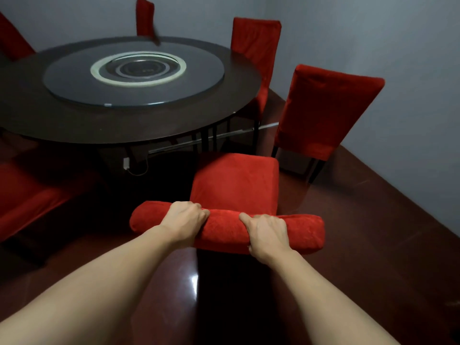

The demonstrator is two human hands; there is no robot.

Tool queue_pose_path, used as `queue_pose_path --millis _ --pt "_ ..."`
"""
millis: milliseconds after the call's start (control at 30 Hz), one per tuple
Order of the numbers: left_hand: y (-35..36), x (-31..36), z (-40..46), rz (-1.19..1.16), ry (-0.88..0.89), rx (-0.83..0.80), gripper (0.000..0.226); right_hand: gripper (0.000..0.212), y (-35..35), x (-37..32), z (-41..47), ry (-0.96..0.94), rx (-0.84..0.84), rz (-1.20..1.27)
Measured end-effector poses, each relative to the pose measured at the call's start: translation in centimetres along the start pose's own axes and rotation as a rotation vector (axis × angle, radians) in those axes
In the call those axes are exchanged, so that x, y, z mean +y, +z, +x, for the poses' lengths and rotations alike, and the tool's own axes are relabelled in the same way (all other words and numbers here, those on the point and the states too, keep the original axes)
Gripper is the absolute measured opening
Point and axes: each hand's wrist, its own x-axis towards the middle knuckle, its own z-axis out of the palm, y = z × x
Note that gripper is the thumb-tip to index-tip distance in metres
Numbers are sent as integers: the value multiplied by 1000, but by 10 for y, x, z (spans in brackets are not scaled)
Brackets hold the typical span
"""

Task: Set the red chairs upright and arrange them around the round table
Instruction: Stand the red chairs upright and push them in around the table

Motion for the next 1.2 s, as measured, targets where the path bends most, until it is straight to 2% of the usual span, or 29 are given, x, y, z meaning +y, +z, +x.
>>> queue_pose_path --millis 167,333,633,1033,1200 --pt "7 -9 -21 2 45 0 31 45 6 -25 -14 6 17 14" --pt "17 -47 -48 2 58 9 34 42 11 -75 -19 19 32 25" --pt "54 -64 -111 30 163 34 27 42 29 -143 -63 88 14 48" --pt "70 -100 -180 3 7 -28 30 36 31 -196 -60 -120 9 63" --pt "59 -108 -201 -20 -85 -46 28 43 17 -202 -45 -211 1 56"
